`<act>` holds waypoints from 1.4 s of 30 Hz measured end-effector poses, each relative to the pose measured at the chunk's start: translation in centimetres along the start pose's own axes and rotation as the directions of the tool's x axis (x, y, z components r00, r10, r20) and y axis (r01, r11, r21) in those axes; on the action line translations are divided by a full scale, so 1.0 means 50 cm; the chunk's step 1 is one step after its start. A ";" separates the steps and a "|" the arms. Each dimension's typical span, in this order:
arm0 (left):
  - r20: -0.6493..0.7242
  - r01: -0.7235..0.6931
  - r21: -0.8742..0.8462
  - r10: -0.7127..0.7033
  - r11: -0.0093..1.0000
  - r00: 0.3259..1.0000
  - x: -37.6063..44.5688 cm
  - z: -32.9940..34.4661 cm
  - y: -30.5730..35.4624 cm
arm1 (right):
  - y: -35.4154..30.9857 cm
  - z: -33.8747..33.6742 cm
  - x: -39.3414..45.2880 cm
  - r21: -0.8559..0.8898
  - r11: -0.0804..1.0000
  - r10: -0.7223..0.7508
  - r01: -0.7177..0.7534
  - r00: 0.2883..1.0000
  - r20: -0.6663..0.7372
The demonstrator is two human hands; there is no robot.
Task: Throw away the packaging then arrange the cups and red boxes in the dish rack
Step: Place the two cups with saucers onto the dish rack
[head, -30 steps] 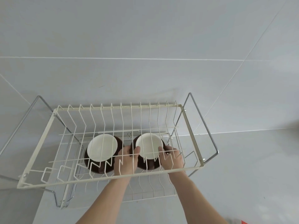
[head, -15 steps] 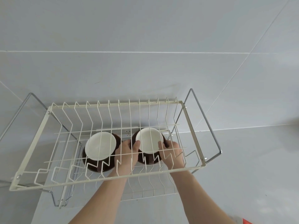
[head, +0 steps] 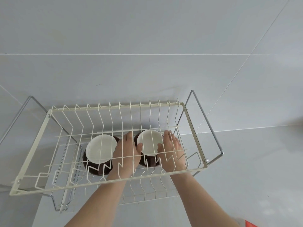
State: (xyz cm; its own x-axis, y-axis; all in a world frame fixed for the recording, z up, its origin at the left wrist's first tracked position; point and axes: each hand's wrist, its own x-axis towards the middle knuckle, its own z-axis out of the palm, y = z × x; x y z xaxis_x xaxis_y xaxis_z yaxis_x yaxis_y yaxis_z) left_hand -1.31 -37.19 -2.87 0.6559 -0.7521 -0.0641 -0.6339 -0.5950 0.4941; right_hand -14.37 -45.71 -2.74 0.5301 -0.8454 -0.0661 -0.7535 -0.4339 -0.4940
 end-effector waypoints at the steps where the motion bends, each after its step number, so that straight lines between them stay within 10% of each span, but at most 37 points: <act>1: -0.015 -0.053 0.049 0.054 0.997 0.998 0.001 0.000 -0.003 | 0.000 -0.001 0.002 -0.065 0.996 -0.062 0.061 0.998 -0.008; 9: -0.122 -0.330 0.394 0.405 0.858 0.906 0.003 -0.010 -0.022 | 0.005 -0.009 0.019 -0.383 0.907 -0.204 0.174 0.978 -0.038; 31: -0.049 -0.301 0.422 0.353 0.855 0.934 -0.123 -0.047 -0.048 | 0.006 -0.002 -0.131 -0.340 0.889 -0.402 0.308 0.880 -0.254; 42: -0.013 -0.305 0.458 0.350 0.835 0.937 -0.263 -0.070 -0.077 | 0.002 -0.005 -0.258 -0.319 0.908 -0.321 0.272 0.940 -0.114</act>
State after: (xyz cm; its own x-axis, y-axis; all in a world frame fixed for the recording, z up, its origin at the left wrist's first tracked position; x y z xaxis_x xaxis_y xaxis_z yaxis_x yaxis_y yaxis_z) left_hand -6.06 -24.00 -0.93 0.3982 -0.9089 0.1243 -0.9171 -0.3970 0.0351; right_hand -21.40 -34.90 -1.75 0.6963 -0.6908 0.1950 -0.6642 -0.7231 -0.1898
